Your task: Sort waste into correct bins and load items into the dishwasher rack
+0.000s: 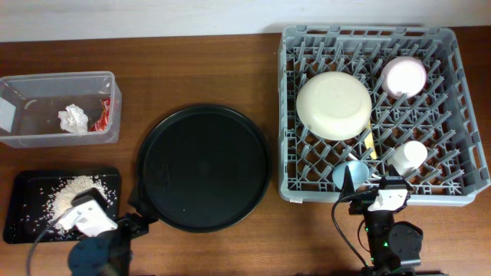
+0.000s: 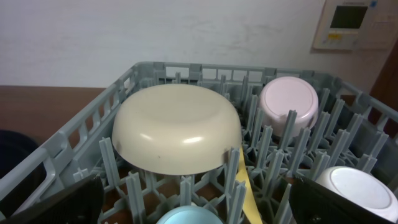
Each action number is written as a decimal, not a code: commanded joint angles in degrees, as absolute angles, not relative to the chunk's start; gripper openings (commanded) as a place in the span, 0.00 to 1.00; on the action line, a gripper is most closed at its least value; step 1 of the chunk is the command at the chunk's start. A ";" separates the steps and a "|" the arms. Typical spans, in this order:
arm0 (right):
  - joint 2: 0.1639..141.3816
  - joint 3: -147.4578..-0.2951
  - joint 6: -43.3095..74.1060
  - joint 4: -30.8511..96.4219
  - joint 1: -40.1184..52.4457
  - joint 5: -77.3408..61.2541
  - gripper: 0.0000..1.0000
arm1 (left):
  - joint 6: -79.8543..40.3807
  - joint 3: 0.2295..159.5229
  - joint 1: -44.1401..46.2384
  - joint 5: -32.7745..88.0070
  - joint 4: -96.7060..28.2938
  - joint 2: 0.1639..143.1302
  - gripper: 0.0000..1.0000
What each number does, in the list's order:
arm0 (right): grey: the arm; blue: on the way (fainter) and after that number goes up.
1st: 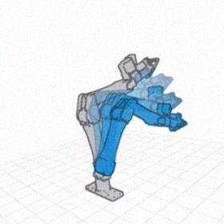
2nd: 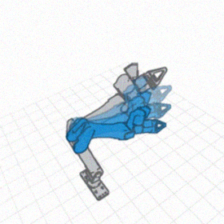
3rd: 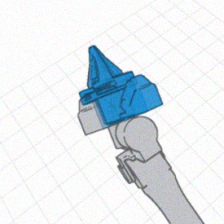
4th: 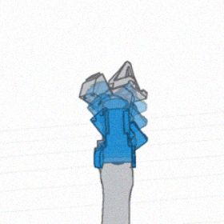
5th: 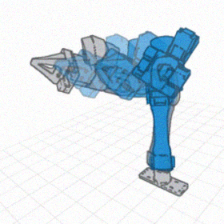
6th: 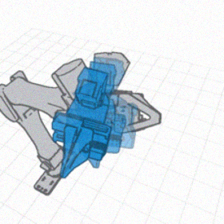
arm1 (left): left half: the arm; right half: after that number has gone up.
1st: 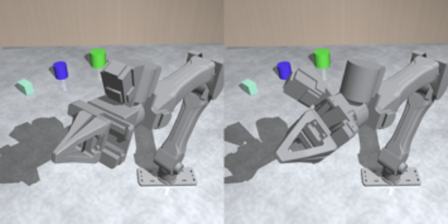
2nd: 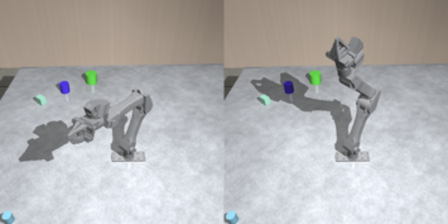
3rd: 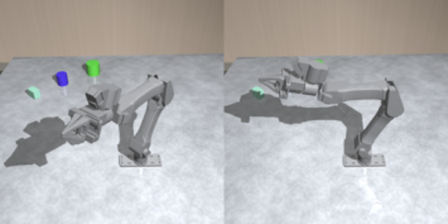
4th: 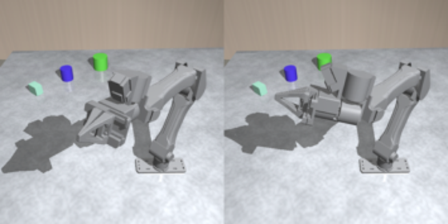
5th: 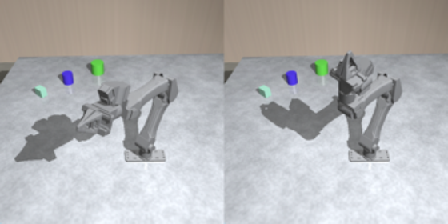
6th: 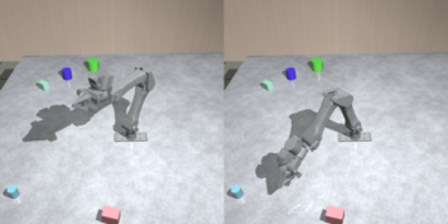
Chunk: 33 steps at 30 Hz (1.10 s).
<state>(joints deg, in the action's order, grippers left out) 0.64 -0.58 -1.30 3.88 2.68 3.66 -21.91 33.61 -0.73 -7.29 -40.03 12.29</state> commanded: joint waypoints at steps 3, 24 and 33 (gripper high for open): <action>0.36 -0.32 -1.06 4.29 2.98 4.58 0.98 | -23.73 16.38 1.17 -5.76 -17.91 5.37 0.99; 0.36 -0.32 -1.08 4.32 2.98 4.58 0.98 | 6.11 0.56 3.75 -1.32 -4.75 0.27 0.99; 0.36 -0.32 -1.06 4.32 2.98 4.58 0.99 | 6.11 0.56 1.61 -1.21 -4.73 0.27 0.99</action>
